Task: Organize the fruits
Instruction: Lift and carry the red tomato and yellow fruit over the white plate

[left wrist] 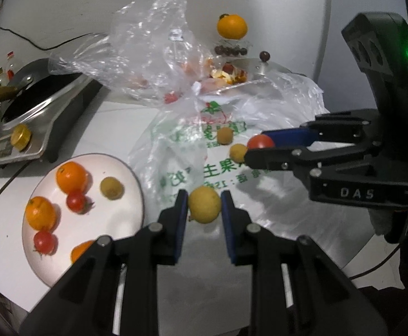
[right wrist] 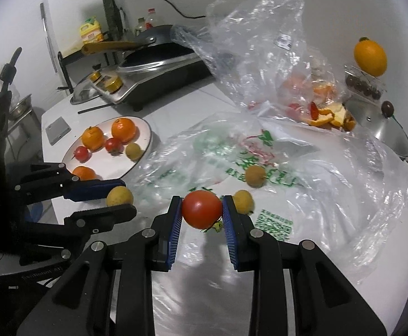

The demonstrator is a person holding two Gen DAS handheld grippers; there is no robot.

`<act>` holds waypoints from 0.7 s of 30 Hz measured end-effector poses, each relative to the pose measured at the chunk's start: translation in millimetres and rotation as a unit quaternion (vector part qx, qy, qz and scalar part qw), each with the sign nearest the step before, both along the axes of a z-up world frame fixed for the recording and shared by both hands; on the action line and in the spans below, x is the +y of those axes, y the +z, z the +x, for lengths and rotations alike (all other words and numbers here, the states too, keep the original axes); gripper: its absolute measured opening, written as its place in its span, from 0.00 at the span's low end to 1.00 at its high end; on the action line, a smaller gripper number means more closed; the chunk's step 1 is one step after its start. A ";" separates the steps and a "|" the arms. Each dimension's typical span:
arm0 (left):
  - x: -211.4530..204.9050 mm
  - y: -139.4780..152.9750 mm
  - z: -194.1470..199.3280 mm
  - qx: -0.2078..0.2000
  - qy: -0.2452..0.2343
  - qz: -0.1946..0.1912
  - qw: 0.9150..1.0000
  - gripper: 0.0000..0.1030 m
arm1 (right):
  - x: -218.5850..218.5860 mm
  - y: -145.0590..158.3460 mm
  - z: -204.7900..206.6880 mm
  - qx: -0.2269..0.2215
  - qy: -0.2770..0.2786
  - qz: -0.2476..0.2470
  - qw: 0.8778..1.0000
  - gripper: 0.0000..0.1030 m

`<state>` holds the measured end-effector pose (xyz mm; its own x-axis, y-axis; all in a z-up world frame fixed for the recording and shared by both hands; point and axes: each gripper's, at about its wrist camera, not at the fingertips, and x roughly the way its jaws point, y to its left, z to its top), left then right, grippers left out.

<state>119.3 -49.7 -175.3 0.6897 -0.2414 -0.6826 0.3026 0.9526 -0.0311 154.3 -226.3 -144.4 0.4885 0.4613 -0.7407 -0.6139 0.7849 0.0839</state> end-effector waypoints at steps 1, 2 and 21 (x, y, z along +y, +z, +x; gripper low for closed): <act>2.3 0.3 -1.0 -0.001 0.002 -0.001 1.000 0.24 | 4.1 0.4 -1.6 0.000 0.003 -0.001 1.000 0.30; 5.7 0.6 -2.7 -0.002 0.005 -0.002 1.000 0.24 | 7.3 0.7 -2.8 -0.001 0.005 -0.002 1.000 0.30; 54.9 8.7 -23.8 -0.020 0.041 -0.015 0.999 0.24 | 62.1 2.5 -18.0 0.000 0.049 -0.015 0.999 0.30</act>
<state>95.5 5.3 -166.6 0.7345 -0.2031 -0.6475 0.2256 0.9730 -0.0493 136.3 -164.2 -141.9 0.4410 0.4853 -0.7550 -0.6883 0.7227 0.0624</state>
